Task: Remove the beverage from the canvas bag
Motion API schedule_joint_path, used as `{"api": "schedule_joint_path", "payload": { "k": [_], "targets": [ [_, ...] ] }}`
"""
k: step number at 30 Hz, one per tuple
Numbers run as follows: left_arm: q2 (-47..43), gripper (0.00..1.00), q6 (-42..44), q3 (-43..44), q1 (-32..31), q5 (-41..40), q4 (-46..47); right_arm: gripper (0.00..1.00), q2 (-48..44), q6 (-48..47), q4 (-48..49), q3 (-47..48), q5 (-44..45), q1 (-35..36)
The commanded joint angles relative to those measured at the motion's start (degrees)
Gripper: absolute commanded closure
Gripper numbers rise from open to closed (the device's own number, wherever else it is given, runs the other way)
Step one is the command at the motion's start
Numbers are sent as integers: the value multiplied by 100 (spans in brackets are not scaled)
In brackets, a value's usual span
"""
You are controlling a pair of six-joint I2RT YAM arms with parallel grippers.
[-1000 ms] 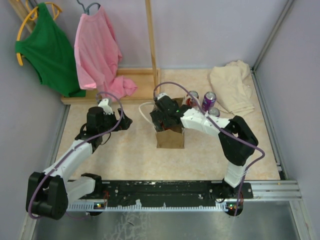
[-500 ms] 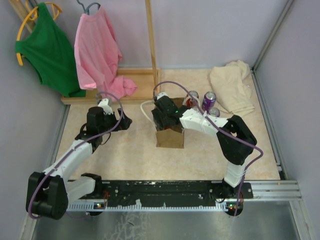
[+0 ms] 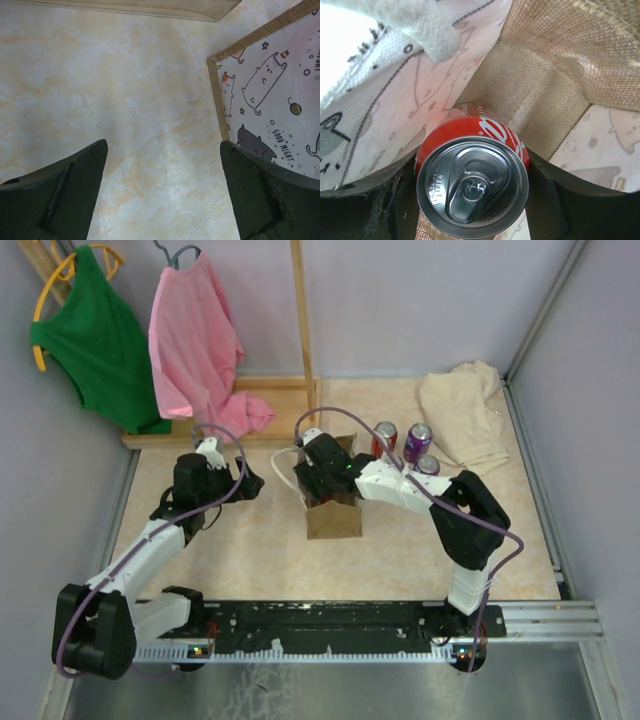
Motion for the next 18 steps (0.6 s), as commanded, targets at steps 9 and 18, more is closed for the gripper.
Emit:
{"api": "schedule_joint_path", "payload": {
  "k": [9,18],
  "targets": [
    [-106,0,20,11,-58,-35,39,100,614,74,-5,1071,-170,510],
    [-135,0,24,3,-59,-33,18,100,526,7,-168,1605,468,513]
  ]
}}
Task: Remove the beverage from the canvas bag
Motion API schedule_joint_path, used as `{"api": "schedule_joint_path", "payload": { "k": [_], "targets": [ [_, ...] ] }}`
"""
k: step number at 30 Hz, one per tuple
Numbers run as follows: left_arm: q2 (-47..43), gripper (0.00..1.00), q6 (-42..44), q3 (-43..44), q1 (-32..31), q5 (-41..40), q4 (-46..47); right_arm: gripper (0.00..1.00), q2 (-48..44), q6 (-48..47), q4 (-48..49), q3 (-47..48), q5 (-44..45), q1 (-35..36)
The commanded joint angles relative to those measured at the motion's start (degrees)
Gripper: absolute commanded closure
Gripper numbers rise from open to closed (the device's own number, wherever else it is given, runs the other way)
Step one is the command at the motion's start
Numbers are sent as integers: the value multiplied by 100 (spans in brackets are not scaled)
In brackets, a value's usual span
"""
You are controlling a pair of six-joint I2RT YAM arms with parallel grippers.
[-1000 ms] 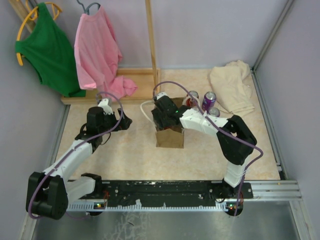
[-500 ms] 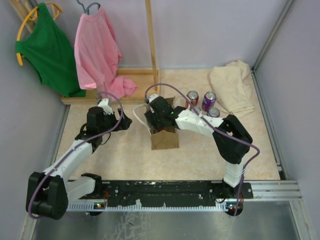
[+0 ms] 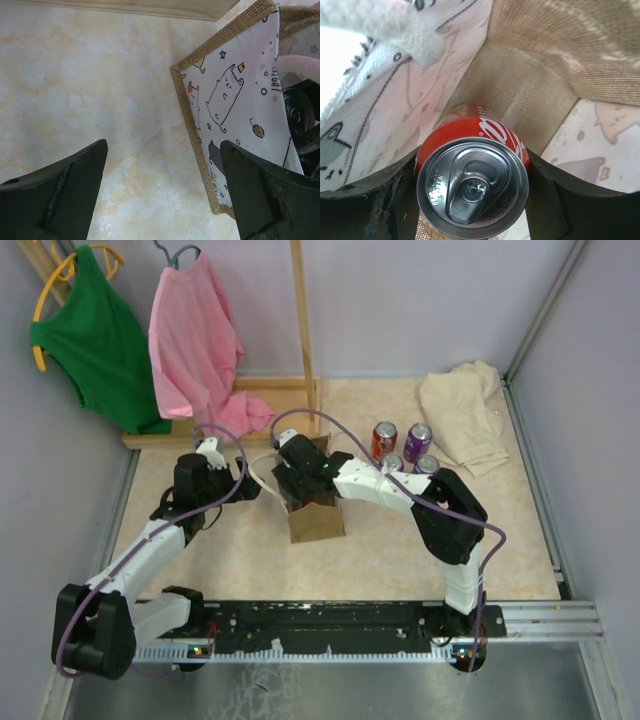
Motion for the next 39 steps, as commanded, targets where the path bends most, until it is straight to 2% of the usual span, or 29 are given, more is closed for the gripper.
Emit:
{"api": "schedule_joint_path", "payload": {
  "k": [1,20,27,33,39],
  "targets": [
    [-143,0,12,-4,-52,-24,23,100,-172,-35,196,615,412,10],
    [-257,0,36,51,-52,-52,10,100,-1011,-538,116,1488,720,-207],
    [-194,0,11,49,-52,-15,70,100,-1785,-964,-55,2005,1369,-235],
    [-190,0,-25,3,-57,27,134,100,-2827,-1261,397,1638,2308,-413],
    [-202,0,-12,-6,-61,16,128,100,-3508,-912,-31,1012,2908,-1042]
  ]
}}
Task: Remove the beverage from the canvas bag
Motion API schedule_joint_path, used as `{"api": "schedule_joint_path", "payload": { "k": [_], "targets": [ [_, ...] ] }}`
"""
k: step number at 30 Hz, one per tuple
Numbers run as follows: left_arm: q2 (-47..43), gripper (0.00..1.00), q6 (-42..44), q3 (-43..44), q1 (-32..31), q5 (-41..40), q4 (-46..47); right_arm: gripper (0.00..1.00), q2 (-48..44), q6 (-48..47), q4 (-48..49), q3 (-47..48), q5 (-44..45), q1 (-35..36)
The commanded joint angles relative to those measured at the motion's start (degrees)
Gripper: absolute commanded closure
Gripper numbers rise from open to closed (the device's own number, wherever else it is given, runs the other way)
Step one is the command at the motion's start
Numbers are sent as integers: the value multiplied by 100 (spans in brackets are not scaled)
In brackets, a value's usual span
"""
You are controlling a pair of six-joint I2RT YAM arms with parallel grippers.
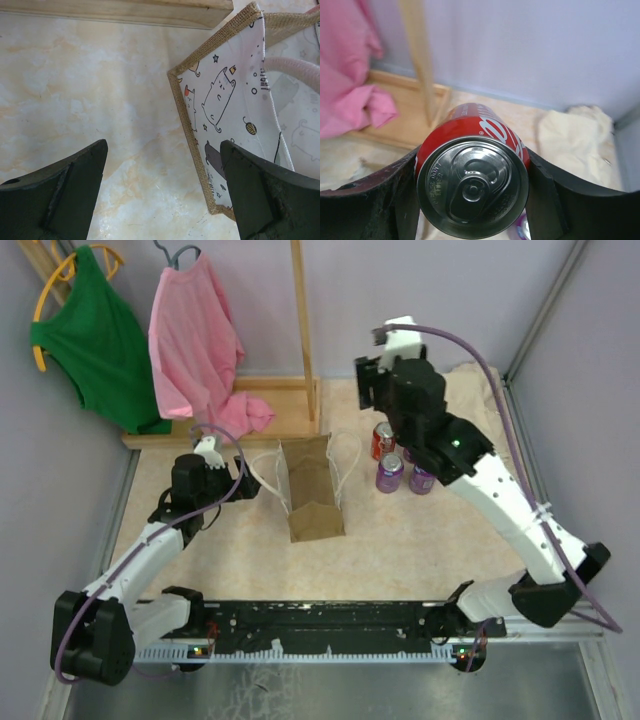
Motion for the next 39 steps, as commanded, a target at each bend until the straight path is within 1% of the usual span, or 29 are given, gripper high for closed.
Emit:
{"api": "schedule_joint_path", "payload": {
  "k": [1,5,8,14,17,21,24,29,35,39],
  "targets": [
    [-15,0,-15,-6,-46,45,127,100,-626,190,130,-429,867,-433],
    [10,0,15,24,-46,49,121,100,-1111,561,-309,-1028,936,-655],
    [60,0,33,46,-46,63,128,100,-1388,803,-698,-1584,1118,-687],
    [67,0,-21,-4,-45,93,177,100,-2139,1713,-1394,-2941,802,-807],
    [140,0,38,-14,-46,130,241,100,-2383,1949,-1468,-3440,486,-912],
    [282,0,12,45,-46,211,180,100,-2472,2219,-1162,-4020,12,-921],
    [244,0,0,0,-44,202,194,100,-2299,2321,-819,-4394,-177,-930],
    [125,0,31,-53,-46,36,142,100,-2031,2316,-73,-4944,-345,-967],
    [141,0,42,-51,-45,25,149,100,-1820,2392,470,-5369,-325,-1032],
    [188,0,27,-33,-46,53,149,92,-1728,2475,639,-5526,-430,-1137]
  ]
}}
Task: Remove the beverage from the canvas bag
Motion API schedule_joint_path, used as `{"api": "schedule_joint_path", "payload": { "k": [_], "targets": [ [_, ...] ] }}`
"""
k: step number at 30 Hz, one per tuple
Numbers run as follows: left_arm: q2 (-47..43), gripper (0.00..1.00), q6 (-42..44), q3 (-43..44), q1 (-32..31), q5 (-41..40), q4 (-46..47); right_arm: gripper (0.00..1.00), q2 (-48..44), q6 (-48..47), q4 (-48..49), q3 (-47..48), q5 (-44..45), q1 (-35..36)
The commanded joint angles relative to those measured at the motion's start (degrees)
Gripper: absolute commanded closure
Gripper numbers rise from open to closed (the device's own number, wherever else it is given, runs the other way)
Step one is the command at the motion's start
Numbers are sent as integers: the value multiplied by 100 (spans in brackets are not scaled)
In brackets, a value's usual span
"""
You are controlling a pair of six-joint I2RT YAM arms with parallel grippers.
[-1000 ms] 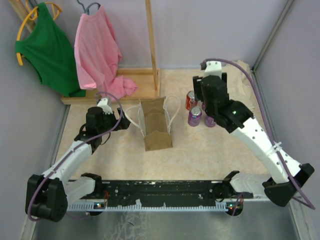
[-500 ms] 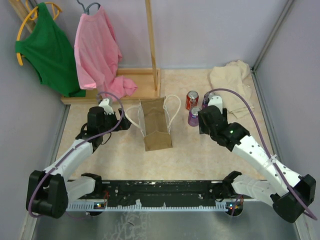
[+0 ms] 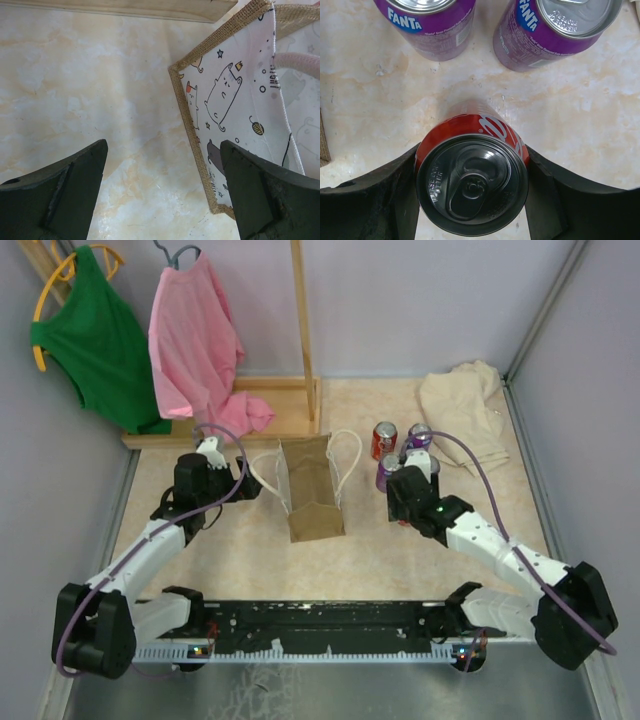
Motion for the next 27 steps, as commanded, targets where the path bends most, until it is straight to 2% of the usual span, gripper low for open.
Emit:
{"api": "schedule_joint_path", "payload": {
  "k": [1,5,9,13,17,19,27],
  "targets": [
    [-9,0,20,-26,-44,0,89,91,19,179,975,18,49,-208],
    [-10,0,23,-2,-39,-11,77,86,172,276,1073,-90,-82,-306],
    [-10,0,36,26,-44,-19,52,70,302,366,1027,-110,-81,-329],
    [7,0,48,50,-42,-21,21,39,322,463,862,-60,-43,-329],
    [33,0,40,62,-44,6,25,12,414,473,629,68,-70,-329],
    [49,0,40,79,-44,22,31,2,482,499,529,126,-47,-329],
    [-26,0,73,108,-44,-99,-47,1,144,456,449,319,173,-329]
  ]
}}
